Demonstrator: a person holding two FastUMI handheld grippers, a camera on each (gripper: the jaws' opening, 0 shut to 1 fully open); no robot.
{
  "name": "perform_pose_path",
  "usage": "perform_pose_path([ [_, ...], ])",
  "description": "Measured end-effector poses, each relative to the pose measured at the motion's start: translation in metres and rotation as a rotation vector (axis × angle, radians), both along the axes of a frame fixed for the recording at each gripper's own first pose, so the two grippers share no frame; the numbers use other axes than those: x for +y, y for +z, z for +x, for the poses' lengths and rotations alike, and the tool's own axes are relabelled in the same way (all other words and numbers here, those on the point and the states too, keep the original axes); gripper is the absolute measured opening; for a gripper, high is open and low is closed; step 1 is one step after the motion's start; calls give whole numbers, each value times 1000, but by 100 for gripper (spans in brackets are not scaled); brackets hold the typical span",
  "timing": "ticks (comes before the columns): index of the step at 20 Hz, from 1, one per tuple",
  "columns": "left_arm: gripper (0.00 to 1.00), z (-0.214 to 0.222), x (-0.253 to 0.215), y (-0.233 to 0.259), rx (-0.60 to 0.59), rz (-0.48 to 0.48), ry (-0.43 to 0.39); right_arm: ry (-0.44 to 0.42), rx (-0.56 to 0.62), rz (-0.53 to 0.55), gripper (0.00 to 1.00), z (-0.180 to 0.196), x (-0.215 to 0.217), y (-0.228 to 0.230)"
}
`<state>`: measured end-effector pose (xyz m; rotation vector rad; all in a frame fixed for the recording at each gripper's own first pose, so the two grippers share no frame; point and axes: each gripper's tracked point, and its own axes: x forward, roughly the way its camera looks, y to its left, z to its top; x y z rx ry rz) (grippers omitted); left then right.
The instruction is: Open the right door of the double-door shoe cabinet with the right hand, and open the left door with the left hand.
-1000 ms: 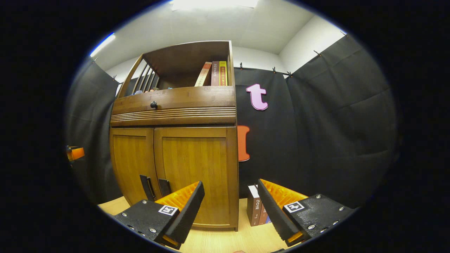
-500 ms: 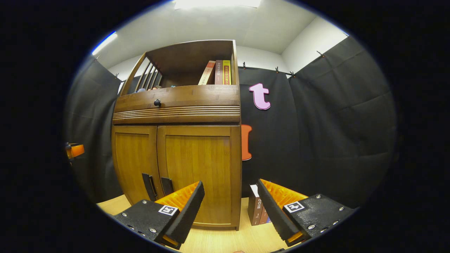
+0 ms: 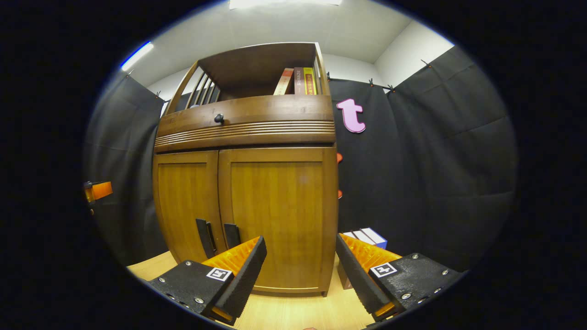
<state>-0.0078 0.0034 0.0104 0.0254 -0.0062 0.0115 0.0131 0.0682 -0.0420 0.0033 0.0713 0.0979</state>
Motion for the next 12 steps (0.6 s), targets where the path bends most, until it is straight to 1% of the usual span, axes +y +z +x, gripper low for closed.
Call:
perform_pose_path([
  [1, 95, 0, 0, 0, 0, 1, 0, 9, 2, 8, 94, 3, 8, -4],
  [6, 95, -2, 1, -1, -5, 2, 14, 51, 22, -7, 94, 19, 55, -28],
  [8, 98, -3, 2, -3, -2, 0, 18, 68, 34, -12, 94, 27, 77, -43],
  [12, 96, -3, 6, -7, 1, -4, 34, 96, 71, -36, 94, 46, 111, -76],
])
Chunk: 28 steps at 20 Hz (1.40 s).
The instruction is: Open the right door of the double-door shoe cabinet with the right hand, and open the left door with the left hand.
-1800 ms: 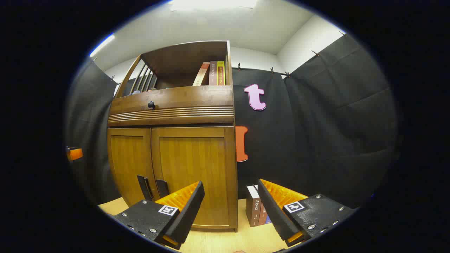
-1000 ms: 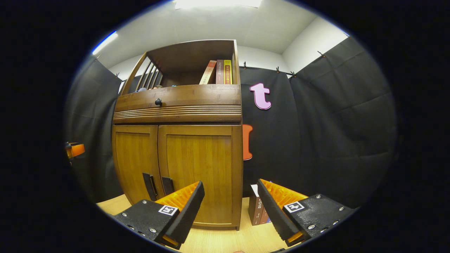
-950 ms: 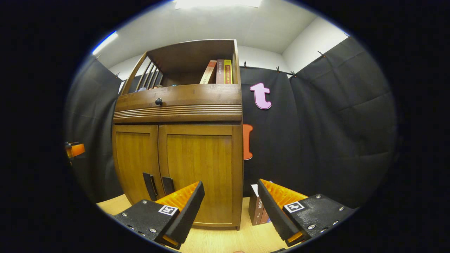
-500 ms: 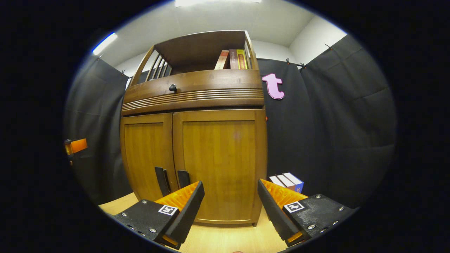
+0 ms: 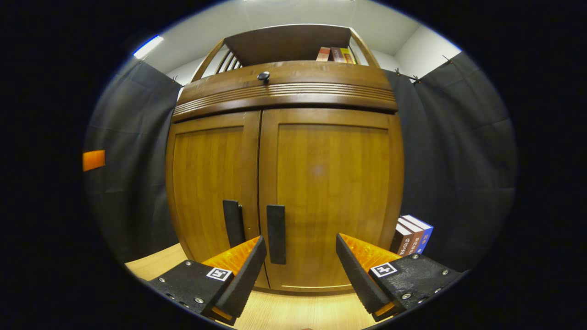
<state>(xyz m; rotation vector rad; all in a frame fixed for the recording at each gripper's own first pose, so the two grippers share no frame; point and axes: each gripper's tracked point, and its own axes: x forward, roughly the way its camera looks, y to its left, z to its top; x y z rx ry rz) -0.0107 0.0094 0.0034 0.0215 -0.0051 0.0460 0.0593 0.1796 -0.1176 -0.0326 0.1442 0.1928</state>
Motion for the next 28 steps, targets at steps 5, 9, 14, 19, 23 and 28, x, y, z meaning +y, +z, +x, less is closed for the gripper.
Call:
perform_pose_path([
  [5, 96, -5, 8, -8, 6, 0, 14, 6, 30, 5, 100, 34, 22, -30],
  [9, 96, -12, 18, -13, 12, 0, 26, -20, 37, 10, 84, 60, 29, -41],
  [14, 96, -7, 20, -17, 18, -10, 33, -45, 66, 13, 67, 79, 33, -53],
  [19, 98, -7, 29, -16, 11, 11, 52, -63, 79, 19, 52, 88, 38, -59],
  [23, 98, -4, 34, -19, 17, 4, 64, -67, 81, 13, 38, 91, 41, -62],
  [28, 95, -4, 40, -24, 26, -1, 79, -36, 78, 11, 33, 82, 40, -62],
])
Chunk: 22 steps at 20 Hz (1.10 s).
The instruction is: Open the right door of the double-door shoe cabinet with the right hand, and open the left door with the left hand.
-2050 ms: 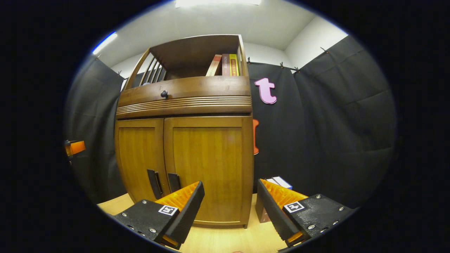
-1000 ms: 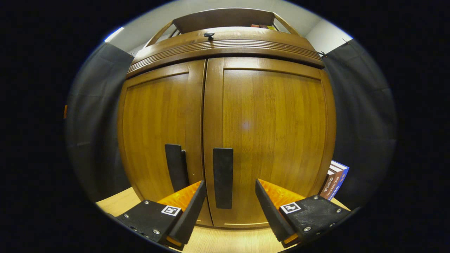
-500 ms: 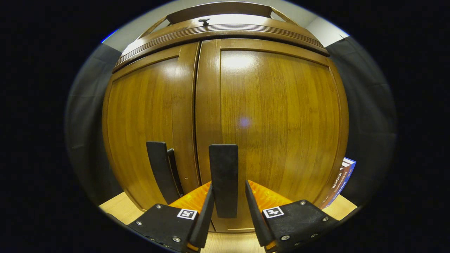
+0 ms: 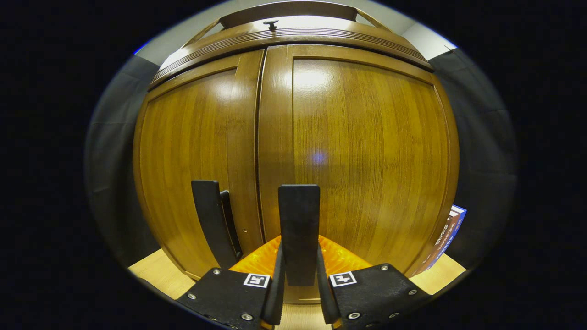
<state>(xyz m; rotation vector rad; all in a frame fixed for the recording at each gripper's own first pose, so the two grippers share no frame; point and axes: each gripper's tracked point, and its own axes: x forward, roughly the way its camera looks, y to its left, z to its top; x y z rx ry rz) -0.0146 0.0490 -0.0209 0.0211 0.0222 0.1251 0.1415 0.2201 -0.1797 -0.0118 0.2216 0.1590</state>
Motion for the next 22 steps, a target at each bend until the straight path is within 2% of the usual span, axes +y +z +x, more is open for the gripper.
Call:
perform_pose_path([
  [2, 95, -2, 0, -2, 2, -2, 1, 12, -5, -2, 33, -7, -2, 2],
  [3, 95, -2, 2, -2, 3, -2, 2, 17, -6, -2, 23, -10, -3, 2],
  [4, 95, -3, 1, -2, 4, -1, 2, 22, -10, 4, 32, -14, -4, 3],
  [6, 98, -5, -1, -1, 3, 1, 0, 37, -14, 9, 32, -24, -7, 5],
  [7, 95, -6, -1, 0, 1, 3, 0, 43, -17, 13, 32, -30, -10, 5],
  [12, 98, -12, -8, 2, -7, 6, -9, 72, -19, 37, 31, -55, -21, 10],
  [13, 95, -12, -10, 3, -7, 11, -11, 79, -14, 41, 31, -61, -24, 10],
  [16, 98, -16, -13, 3, -10, 11, -18, 98, 2, 54, 31, -79, -35, 12],
  [19, 95, -18, -19, 6, -14, 13, -25, 106, 0, 51, 31, -96, -47, 16],
  [20, 95, -18, -20, 6, -15, 13, -30, 107, -1, 49, 22, -102, -51, 18],
  [21, 99, -18, -24, 6, -15, 13, -36, 109, -1, 47, 22, -106, -55, 19],
  [22, 95, -20, -26, 5, -14, 14, -43, 111, 0, 45, 25, -111, -60, 19],
])
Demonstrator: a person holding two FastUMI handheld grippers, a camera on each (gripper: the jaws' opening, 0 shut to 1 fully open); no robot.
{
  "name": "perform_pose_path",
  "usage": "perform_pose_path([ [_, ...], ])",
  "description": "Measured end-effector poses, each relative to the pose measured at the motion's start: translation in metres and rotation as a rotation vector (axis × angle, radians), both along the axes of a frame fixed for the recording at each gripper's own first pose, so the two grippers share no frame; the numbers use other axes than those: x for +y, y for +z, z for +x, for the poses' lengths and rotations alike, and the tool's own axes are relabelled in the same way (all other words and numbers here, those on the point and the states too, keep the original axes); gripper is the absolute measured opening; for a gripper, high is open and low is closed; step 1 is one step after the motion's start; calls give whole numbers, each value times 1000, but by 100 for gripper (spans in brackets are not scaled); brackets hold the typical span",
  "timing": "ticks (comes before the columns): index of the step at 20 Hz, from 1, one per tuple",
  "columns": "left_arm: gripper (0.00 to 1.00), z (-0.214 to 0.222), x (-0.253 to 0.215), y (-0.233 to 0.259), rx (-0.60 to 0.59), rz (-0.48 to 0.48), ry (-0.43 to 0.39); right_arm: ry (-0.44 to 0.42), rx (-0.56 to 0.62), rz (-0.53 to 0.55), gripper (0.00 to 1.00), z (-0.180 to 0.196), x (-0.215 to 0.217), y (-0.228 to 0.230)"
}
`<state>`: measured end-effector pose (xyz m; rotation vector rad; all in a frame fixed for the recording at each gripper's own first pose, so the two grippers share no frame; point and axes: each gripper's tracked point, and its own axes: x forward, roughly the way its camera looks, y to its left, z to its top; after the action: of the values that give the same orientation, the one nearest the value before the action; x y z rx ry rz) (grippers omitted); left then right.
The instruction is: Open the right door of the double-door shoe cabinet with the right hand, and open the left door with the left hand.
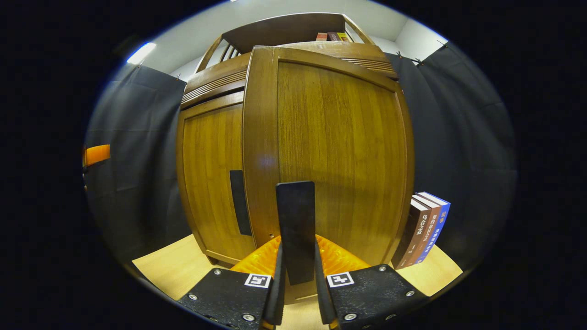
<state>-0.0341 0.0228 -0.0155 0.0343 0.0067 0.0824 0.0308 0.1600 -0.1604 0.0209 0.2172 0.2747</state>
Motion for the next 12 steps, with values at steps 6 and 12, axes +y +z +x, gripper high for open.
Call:
perform_pose_path([
  [6, 98, -1, -11, -2, 6, 8, -13, 4, 3, -8, 28, -21, -22, 5],
  [12, 97, -2, -22, -6, 21, 12, -24, -14, -1, -9, 26, -40, -46, 9],
])
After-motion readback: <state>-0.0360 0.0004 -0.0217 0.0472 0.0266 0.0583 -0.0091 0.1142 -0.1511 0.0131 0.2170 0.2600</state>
